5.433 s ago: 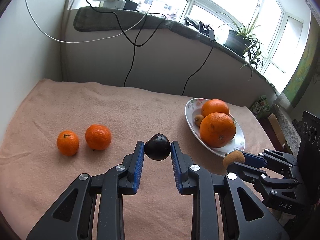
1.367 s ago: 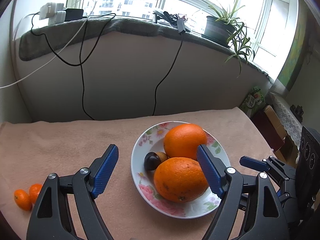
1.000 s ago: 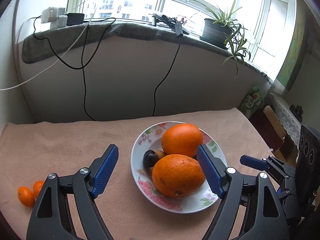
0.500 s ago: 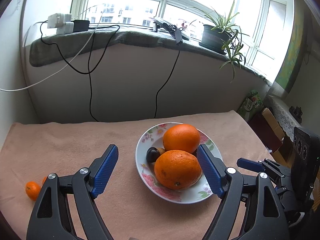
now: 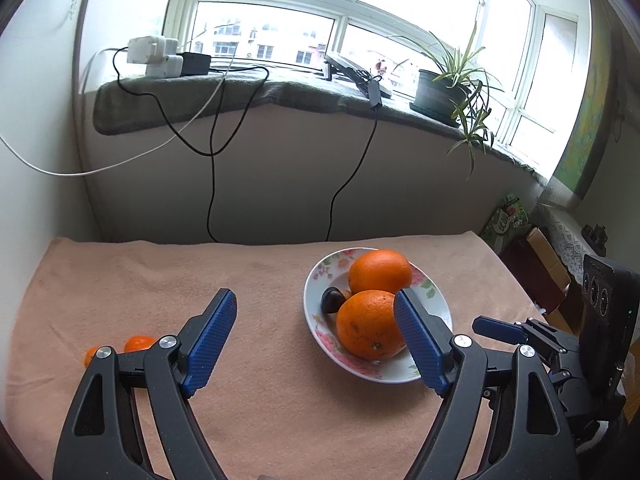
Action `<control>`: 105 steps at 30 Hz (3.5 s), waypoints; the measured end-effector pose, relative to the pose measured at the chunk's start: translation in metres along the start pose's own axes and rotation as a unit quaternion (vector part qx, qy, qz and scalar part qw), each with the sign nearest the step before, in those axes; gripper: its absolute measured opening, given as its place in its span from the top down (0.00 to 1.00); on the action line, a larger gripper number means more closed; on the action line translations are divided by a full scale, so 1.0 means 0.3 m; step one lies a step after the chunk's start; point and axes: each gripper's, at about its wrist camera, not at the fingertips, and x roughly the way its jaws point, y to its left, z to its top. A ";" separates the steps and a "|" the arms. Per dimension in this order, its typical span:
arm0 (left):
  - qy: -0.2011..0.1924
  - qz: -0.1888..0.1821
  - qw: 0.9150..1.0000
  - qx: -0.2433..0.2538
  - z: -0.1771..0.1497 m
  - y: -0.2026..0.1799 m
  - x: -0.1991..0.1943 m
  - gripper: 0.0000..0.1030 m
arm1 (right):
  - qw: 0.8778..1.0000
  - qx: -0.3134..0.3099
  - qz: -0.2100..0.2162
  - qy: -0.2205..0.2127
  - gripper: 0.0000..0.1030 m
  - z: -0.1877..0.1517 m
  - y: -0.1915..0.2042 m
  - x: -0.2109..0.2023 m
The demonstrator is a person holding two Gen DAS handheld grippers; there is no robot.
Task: Organize fruits
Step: 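Withdraw both open tools from the plate toward the two tangerines, then bring both open tools around the two tangerines on the blanket, then grasp the stemmed tangerine with the left tool while the right tool grasps the other tangerine, then lift and carry both tangerines over the white plate with both tools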
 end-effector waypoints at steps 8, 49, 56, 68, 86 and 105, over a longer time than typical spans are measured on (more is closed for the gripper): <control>-0.008 0.019 1.000 -0.006 -0.029 0.058 -0.064 0.21 | 1.000 -0.002 0.013 -0.013 0.15 0.000 0.049 0.013; 0.071 0.080 0.992 -0.068 -0.255 0.543 -0.026 0.56 | 0.980 -0.071 0.154 0.101 0.29 0.103 0.439 0.516; 0.080 0.076 0.991 -0.072 -0.257 0.566 -0.002 0.57 | 0.978 -0.055 0.160 0.123 0.35 0.099 0.448 0.620; 0.093 0.066 0.990 -0.079 -0.251 0.596 0.026 0.62 | 0.973 -0.032 0.180 0.142 0.39 0.081 0.449 0.702; 0.088 0.072 0.990 -0.078 -0.242 0.580 0.024 0.66 | 0.971 -0.036 0.193 0.138 0.57 0.072 0.465 0.690; 0.051 0.048 0.996 -0.058 -0.174 0.426 -0.033 0.66 | 0.981 -0.027 0.181 0.065 0.58 0.071 0.314 0.415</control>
